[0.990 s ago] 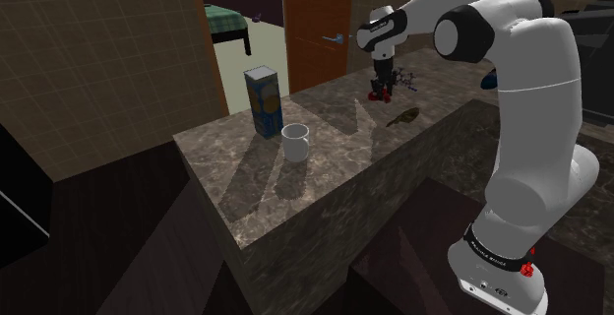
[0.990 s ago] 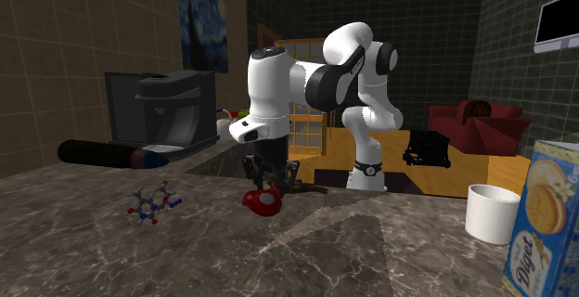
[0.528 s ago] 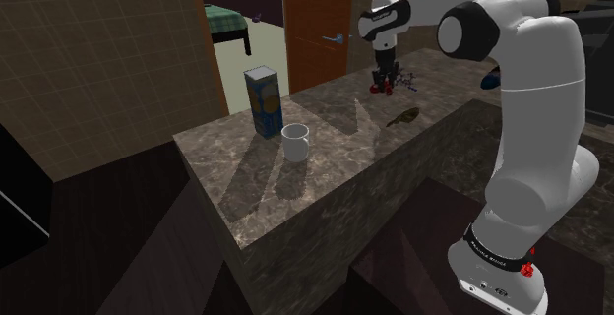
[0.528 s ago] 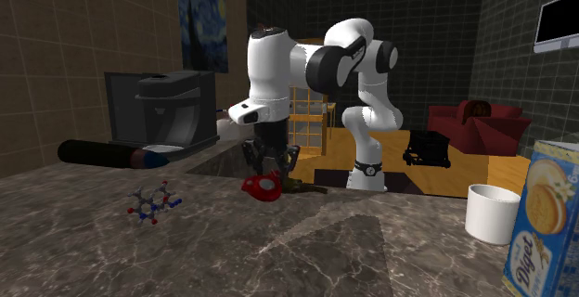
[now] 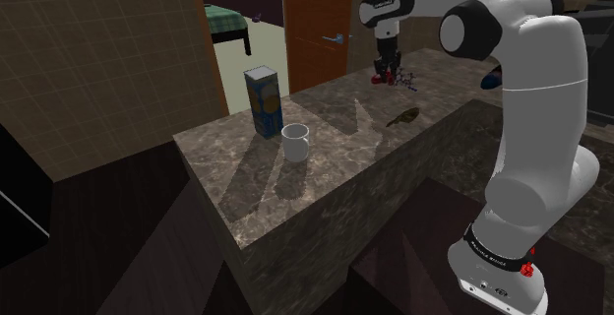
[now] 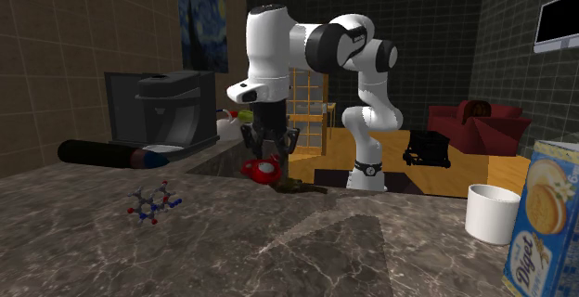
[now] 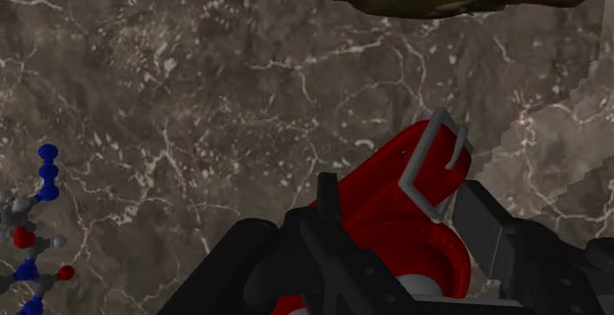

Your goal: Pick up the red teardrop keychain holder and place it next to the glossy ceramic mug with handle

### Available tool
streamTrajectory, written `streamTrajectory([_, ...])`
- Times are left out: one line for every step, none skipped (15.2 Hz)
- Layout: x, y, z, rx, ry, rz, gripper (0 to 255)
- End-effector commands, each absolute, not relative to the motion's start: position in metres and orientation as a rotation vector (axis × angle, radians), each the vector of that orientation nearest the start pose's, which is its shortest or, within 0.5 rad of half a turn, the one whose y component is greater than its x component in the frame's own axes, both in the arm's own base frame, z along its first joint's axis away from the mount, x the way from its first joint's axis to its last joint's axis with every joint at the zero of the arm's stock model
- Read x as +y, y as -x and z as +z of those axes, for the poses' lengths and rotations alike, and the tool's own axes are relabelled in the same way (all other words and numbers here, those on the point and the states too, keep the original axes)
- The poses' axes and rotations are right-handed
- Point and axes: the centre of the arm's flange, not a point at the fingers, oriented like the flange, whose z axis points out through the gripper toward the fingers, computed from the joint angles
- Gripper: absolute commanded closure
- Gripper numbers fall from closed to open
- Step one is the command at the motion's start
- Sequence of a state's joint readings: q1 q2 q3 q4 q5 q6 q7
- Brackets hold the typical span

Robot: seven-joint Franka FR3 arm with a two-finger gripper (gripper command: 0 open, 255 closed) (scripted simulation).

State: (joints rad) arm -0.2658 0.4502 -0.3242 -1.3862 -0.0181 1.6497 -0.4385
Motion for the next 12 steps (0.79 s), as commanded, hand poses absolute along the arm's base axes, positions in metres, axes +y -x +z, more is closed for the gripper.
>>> streamTrajectory([-0.342, -0.574, 0.463, 0.206, 3.173, 0.353, 255])
streamTrajectory([-0.342, -0.574, 0.468, 0.206, 3.173, 0.353, 255])
streamTrajectory([-0.342, -0.574, 0.474, 0.206, 3.173, 0.353, 255])
streamTrajectory([-0.342, -0.574, 0.479, 0.206, 3.173, 0.353, 255])
streamTrajectory([-0.342, -0.574, 0.484, 0.206, 3.173, 0.353, 255])
streamTrajectory([-0.342, -0.574, 0.489, 0.206, 3.173, 0.353, 255])
streamTrajectory([-0.342, -0.574, 0.495, 0.206, 3.173, 0.353, 255])
streamTrajectory([-0.342, -0.574, 0.500, 0.206, 3.173, 0.353, 255])
streamTrajectory([-0.342, -0.574, 0.505, 0.206, 3.173, 0.353, 255])
streamTrajectory([-0.342, -0.574, 0.509, 0.206, 3.173, 0.353, 255])
streamTrajectory([-0.329, -0.572, 0.509, 0.206, 3.173, 0.353, 255])
streamTrajectory([-0.316, -0.571, 0.509, 0.206, 3.173, 0.353, 255])
